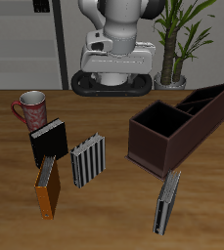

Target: Place the left striped book into the left desk caddy's right compartment

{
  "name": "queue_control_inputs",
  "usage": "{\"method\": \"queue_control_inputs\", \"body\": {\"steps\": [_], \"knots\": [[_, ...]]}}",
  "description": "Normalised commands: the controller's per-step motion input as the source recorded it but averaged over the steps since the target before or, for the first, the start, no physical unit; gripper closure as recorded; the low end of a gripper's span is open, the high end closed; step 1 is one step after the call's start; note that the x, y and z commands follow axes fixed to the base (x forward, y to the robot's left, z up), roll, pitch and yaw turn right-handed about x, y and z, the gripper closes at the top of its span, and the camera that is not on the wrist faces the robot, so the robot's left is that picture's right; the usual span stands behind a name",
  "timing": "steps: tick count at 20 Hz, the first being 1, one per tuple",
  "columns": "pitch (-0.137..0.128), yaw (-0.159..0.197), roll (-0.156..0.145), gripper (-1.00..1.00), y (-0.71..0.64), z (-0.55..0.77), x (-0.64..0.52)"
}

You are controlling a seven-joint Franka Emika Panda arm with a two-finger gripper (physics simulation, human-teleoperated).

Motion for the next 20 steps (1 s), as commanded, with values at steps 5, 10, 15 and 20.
{"method": "queue_control_inputs", "body": {"steps": [5, 10, 15, 20], "knots": [[-0.011, -0.048, -0.033, -1.0, 0.17, 0.07, 0.29], [-0.017, -0.035, -0.011, -1.0, 0.31, 0.15, 0.41], [-0.029, -0.008, 0.011, -1.0, 0.43, 0.15, 0.4], [-0.022, -0.008, 0.006, -1.0, 0.4, 0.09, 0.42]]}}
